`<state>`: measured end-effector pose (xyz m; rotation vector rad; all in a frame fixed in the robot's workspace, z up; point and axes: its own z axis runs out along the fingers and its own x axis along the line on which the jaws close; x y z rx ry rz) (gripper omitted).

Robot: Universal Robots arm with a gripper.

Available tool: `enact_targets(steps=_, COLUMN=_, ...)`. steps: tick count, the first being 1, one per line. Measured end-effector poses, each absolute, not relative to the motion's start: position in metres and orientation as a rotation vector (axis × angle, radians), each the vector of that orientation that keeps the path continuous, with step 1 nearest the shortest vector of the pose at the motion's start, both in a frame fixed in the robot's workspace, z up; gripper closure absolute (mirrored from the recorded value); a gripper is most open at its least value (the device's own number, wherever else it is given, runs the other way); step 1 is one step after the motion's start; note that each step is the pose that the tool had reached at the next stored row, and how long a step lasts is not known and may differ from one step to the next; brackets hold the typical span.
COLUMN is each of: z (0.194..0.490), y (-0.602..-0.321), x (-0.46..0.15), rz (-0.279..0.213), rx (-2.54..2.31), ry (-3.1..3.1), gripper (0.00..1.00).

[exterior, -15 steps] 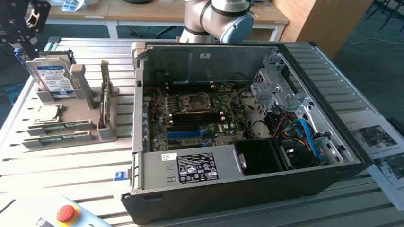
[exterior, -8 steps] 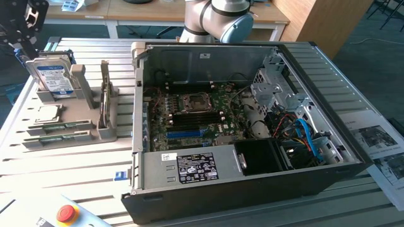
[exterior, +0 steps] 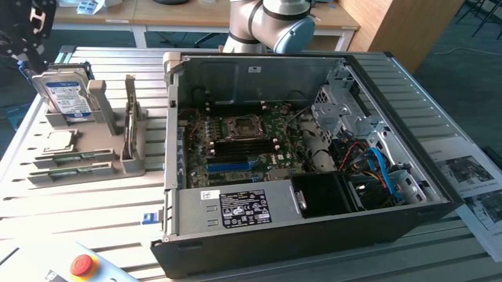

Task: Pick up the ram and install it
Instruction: 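Pick up the ram and move it above insertion slot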

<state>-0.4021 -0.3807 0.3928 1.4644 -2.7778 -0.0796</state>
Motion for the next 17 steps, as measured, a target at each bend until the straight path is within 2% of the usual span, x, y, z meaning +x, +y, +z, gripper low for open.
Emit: enact_targets(steps=17, z=0.3928, y=-0.3807, x=-0.4021, rz=-0.078, rx=1.871, ry=-2.513, gripper=0.9)
